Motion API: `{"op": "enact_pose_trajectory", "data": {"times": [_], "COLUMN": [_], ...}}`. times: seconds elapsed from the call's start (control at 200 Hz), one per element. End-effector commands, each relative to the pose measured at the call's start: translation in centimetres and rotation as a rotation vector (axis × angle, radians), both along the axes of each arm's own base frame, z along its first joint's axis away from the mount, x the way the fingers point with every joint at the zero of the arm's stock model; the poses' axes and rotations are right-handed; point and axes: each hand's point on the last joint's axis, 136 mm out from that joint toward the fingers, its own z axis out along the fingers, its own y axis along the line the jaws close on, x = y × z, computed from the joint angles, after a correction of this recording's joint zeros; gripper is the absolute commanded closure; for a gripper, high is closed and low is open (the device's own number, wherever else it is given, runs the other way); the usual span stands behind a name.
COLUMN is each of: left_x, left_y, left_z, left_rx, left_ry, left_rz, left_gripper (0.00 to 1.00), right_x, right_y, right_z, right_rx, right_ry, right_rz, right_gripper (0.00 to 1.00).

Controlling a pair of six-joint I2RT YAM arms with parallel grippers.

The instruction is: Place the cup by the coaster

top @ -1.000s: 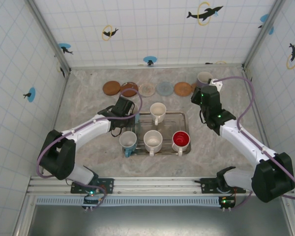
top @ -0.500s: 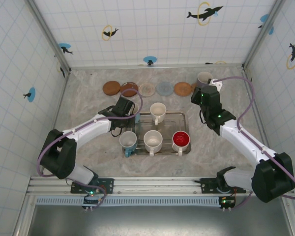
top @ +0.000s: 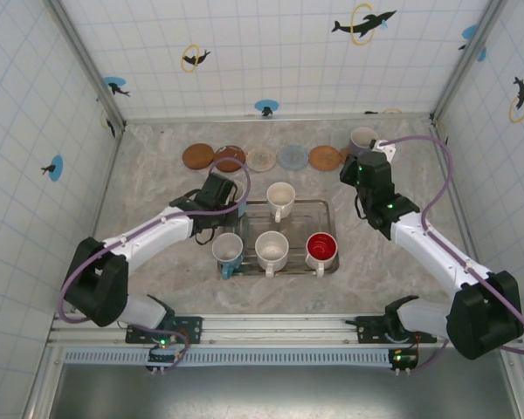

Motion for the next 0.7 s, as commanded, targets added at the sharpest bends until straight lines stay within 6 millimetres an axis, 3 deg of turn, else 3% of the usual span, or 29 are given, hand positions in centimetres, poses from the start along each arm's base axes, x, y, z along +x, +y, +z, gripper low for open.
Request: {"op": "enact_pose_trajectory", "data": {"times": [0.0, 0.696], "left_x": [1.4, 5.5], "left_y": [-0.3, -0.6], "left_z": [2.7, 5.1], "left_rx": [-0.046, 0.006], "left_ry": [-0.108, -0.177], "left_rz": [0.035, 0.089], "left_gripper": [1.00, 1.00], "right_x": [0.2, 0.7], "right_y": [-0.2, 0.9], "right_z": [0.0, -0.1], "right_rx": [0.014, 0.042], "right_ry": [-0.022, -0.024], "right_rz": [-0.010, 0.033], "right_gripper": [0.47, 0.47]}}
